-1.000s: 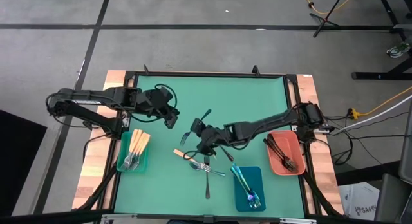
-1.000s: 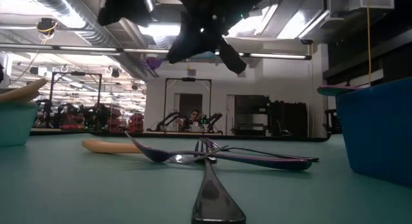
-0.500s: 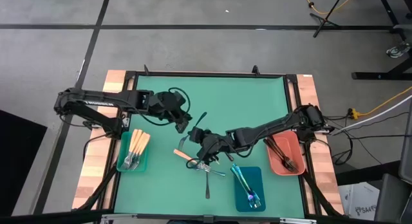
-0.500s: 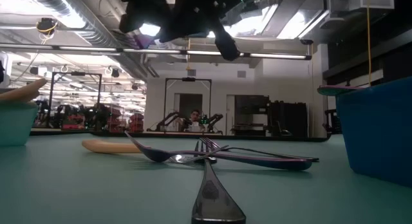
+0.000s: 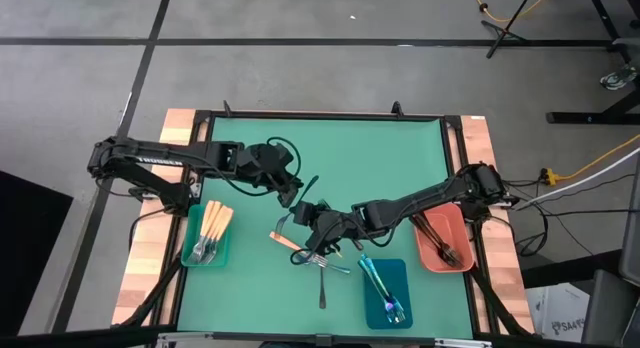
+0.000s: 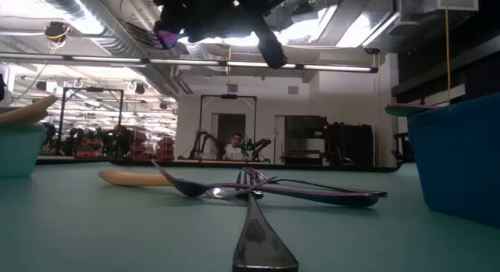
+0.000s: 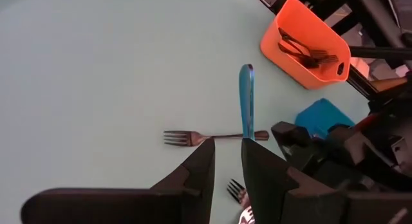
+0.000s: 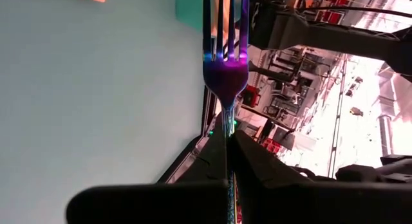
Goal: Sort silverware by color (type)
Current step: Put the blue fork into the blue bin
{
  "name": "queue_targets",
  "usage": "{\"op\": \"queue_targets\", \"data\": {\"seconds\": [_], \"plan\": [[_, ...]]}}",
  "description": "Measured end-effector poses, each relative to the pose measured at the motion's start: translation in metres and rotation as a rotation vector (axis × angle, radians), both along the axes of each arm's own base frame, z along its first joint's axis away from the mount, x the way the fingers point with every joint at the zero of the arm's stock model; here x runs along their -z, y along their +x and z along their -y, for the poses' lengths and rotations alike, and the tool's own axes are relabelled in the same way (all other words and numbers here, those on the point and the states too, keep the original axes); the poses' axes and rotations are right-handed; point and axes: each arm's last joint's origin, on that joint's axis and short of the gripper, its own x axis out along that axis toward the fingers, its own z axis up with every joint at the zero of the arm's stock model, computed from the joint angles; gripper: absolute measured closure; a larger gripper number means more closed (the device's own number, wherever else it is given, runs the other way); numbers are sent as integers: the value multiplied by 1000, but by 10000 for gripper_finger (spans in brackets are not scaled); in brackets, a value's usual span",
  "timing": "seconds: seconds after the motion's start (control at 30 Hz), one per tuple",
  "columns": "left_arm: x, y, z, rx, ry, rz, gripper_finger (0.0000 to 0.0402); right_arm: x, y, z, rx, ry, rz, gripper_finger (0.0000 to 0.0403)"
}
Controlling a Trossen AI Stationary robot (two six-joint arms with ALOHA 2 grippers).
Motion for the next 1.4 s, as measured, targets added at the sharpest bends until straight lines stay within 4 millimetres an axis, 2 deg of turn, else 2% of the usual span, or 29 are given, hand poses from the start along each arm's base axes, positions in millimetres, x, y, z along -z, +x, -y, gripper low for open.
{"op": "queue_targets", "data": {"seconds": [0.37, 0.63, 1.13, 1.4], "plan": [[0, 1, 3, 77, -62, 6, 330, 0, 1, -2, -86, -8, -18, 403], [0, 1, 5, 124, -101, 6, 330, -5, 3, -3, -110, 11, 37, 403], [-1, 1, 7, 190, -158, 11, 331, -11, 6, -5, -184, -97, 68, 403], [-1, 1, 7, 193, -160, 12, 333, -11, 6, -5, -193, -98, 71, 403]]}}
